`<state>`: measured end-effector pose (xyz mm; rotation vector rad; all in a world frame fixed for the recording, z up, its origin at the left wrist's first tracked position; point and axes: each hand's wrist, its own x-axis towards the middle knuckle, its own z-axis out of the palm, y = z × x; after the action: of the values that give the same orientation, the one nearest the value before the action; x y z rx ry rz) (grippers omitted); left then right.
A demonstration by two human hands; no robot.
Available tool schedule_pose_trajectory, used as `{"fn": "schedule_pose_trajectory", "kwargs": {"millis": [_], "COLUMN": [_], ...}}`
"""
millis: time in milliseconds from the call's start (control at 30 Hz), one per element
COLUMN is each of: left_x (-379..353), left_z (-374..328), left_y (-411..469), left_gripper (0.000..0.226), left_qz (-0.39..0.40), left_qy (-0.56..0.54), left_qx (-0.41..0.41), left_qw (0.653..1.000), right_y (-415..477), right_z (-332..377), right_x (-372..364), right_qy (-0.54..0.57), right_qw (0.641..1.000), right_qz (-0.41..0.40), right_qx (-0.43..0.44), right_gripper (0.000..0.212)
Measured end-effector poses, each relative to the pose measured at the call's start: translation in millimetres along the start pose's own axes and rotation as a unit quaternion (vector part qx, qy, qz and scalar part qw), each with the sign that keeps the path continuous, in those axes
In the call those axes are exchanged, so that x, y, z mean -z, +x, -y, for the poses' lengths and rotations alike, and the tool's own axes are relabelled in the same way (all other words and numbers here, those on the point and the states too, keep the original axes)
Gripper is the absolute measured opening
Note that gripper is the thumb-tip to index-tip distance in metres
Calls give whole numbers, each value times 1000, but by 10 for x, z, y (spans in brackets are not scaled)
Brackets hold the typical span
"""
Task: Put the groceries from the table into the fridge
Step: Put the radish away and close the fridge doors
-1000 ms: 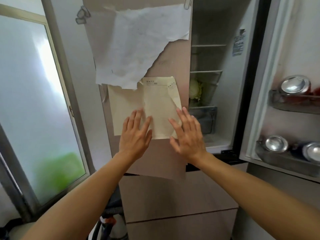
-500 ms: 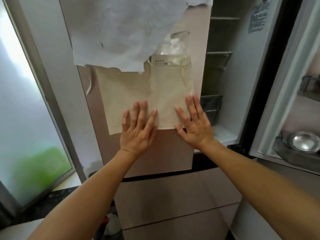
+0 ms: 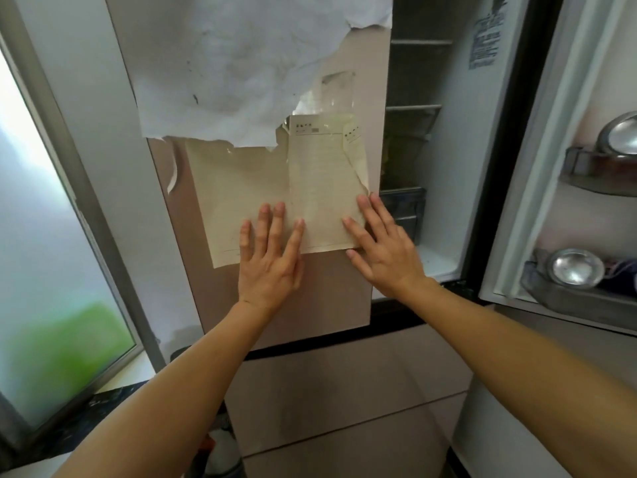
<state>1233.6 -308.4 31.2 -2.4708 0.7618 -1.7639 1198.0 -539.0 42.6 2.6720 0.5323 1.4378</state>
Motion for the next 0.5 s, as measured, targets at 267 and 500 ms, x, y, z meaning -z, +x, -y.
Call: {"fn": "schedule_pose_trajectory", "kwargs": {"millis": [267, 500], "left_x": [401, 570], "left_z": [-1189, -2546], "left_y": [-148, 257], "left_gripper": [34, 32], "left_qz": [107, 162], "left_qy": [-175, -342], "left_qx": [-30, -108], "left_qw": [978, 919], "right_y": [-1207, -1934], "right_z": [-533, -1274], "right_x": [710, 1733], "right_qy": [55, -8], "right_qw": [978, 938], "right_qz": [98, 36], "right_qx": [-176, -345], "right_gripper": [37, 18]}}
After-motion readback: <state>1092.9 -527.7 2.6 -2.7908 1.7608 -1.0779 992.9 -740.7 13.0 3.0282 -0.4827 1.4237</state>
